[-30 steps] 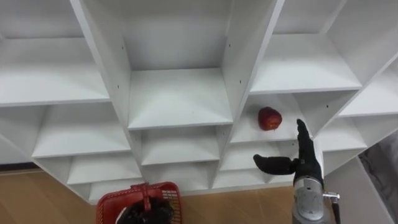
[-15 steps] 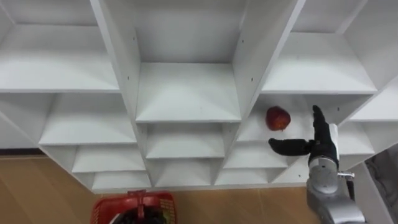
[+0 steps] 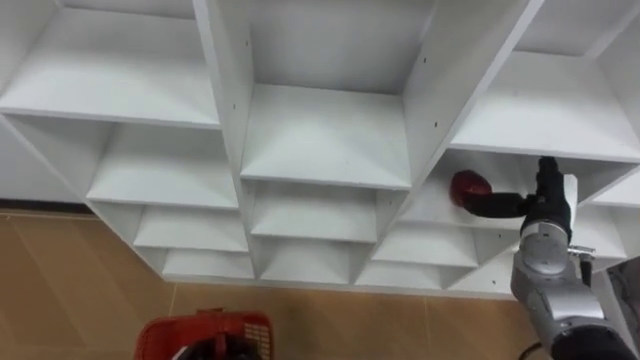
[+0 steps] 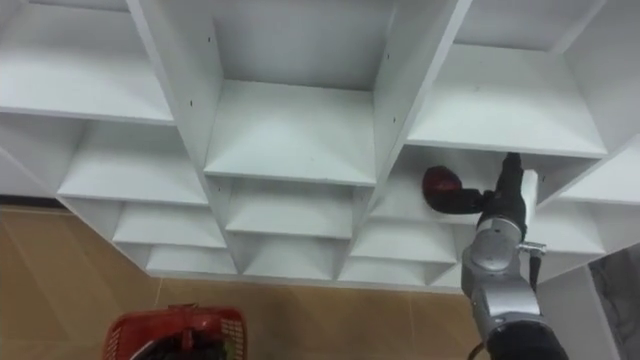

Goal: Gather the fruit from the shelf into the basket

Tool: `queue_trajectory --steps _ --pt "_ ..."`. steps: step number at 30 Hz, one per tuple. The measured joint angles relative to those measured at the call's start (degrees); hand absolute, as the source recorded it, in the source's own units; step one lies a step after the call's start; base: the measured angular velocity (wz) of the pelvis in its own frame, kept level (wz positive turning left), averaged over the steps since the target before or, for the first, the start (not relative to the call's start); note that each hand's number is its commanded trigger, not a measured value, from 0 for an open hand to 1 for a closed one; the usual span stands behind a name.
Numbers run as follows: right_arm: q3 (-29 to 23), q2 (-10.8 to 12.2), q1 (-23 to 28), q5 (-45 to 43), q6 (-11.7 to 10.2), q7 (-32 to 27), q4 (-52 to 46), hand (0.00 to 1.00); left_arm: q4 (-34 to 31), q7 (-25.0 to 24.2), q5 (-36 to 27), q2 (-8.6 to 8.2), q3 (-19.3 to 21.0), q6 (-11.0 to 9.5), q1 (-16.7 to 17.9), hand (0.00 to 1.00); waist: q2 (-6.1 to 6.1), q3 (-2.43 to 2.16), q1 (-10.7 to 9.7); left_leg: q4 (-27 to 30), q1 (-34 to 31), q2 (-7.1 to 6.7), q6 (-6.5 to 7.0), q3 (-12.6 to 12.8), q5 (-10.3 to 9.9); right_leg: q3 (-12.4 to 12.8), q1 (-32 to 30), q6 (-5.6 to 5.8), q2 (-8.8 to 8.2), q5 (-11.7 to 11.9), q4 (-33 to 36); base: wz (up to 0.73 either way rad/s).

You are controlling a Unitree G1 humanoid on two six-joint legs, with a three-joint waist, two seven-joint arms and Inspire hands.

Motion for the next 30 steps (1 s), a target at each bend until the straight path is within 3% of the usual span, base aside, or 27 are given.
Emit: queue_trajectory --steps 17,30 --pt "0.04 0.0 -3.97 0.0 -0.83 -1.9 7.19 0.0 6.04 0.11 0.05 0.18 -2.43 -1.47 -2.42 1.0 -0.16 0.49 0.11 0.21 -2.59 0.02 -0.1 -0.26 0.13 -0.14 -2.86 -0.09 -0.44 -0.19 0.97 0.01" --pt "0.11 0.01 -6.46 0.11 -1.06 -1.72 10.72 0.0 8.13 0.24 -0.39 -0.36 -3.66 -1.64 -5.0 1.0 0.37 1.16 2.83 1.0 -4.64 0.0 -0.1 -0.22 0.13 -0.09 -4.46 -0.09 -0.49 -0.21 0.84 0.0"
